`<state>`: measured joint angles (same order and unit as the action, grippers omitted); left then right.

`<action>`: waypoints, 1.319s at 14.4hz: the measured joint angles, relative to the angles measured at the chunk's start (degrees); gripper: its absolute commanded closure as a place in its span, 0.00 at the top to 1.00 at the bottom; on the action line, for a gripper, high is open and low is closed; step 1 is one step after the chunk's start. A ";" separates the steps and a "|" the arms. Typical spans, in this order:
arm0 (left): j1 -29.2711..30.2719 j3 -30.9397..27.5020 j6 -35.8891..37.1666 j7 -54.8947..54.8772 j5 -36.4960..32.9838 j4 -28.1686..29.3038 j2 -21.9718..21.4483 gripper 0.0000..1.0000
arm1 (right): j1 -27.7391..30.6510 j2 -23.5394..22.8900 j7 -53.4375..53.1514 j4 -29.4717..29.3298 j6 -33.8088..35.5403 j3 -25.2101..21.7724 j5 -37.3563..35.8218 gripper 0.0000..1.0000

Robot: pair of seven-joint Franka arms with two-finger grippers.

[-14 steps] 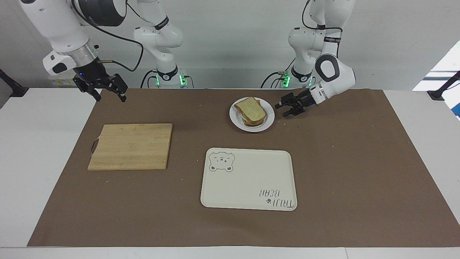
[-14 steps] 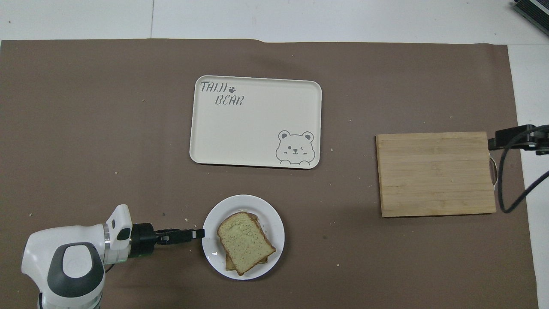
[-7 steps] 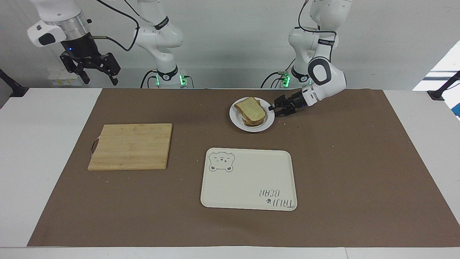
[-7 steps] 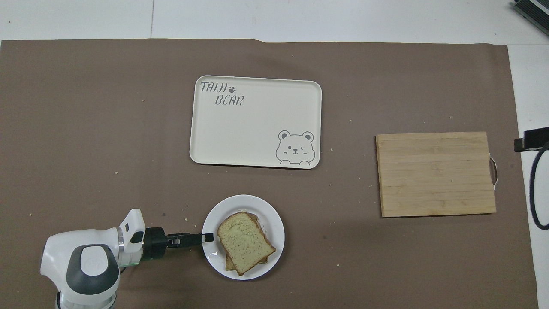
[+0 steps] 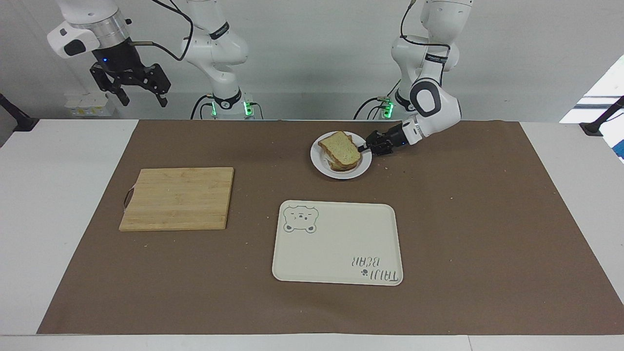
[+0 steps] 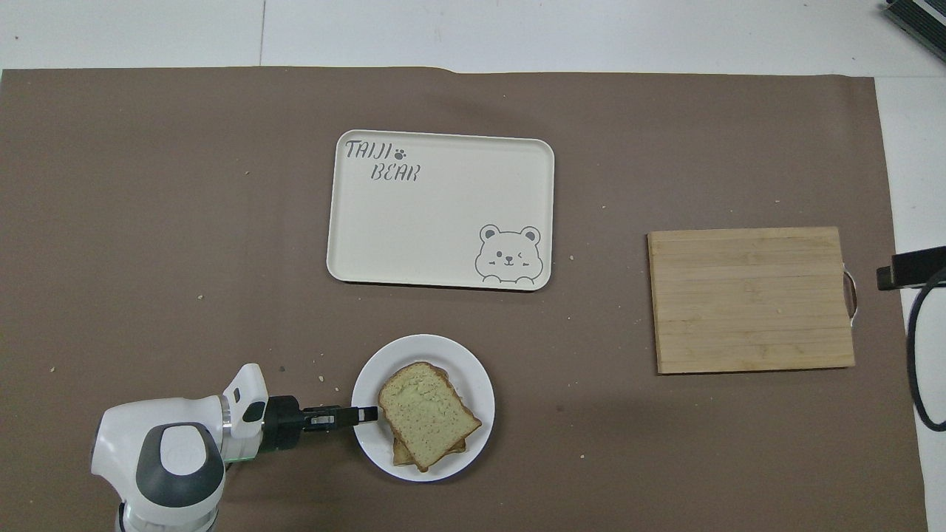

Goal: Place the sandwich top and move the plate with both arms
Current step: 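Move the left gripper to the plate rim while the right gripper withdraws, then push the white plate with the left gripper onto the bear tray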

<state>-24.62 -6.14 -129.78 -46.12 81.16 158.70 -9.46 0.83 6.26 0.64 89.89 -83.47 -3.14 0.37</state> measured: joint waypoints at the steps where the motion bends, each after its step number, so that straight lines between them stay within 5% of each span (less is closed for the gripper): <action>1: 0.00 -0.02 0.00 -0.01 0.01 0.00 0.05 0.00 | 0.00 0.03 0.81 0.22 -0.16 0.00 -0.01 1.00; 6: 1.81 -0.33 2.70 -0.15 0.52 -0.05 0.02 0.00 | 0.29 0.08 1.59 0.47 0.21 -0.70 -0.06 1.00; 11: 11.56 -0.97 11.23 -1.00 0.55 -2.90 -0.05 0.00 | 0.16 0.12 2.94 1.74 -1.13 -0.40 -1.11 1.00; 15: 13.57 -1.05 12.88 -0.91 0.56 -10.99 1.95 0.00 | 0.12 0.12 3.25 2.23 -2.21 -0.36 -2.10 1.00; 19: 13.79 -0.94 11.17 -0.91 0.51 -22.26 9.69 0.00 | 0.02 0.13 3.29 2.42 -2.09 -0.07 -2.11 1.00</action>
<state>-10.83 -7.08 -118.62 -47.03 81.67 136.44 0.23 0.85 6.39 3.93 92.31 -85.57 -3.20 -1.74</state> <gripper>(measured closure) 0.960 0.000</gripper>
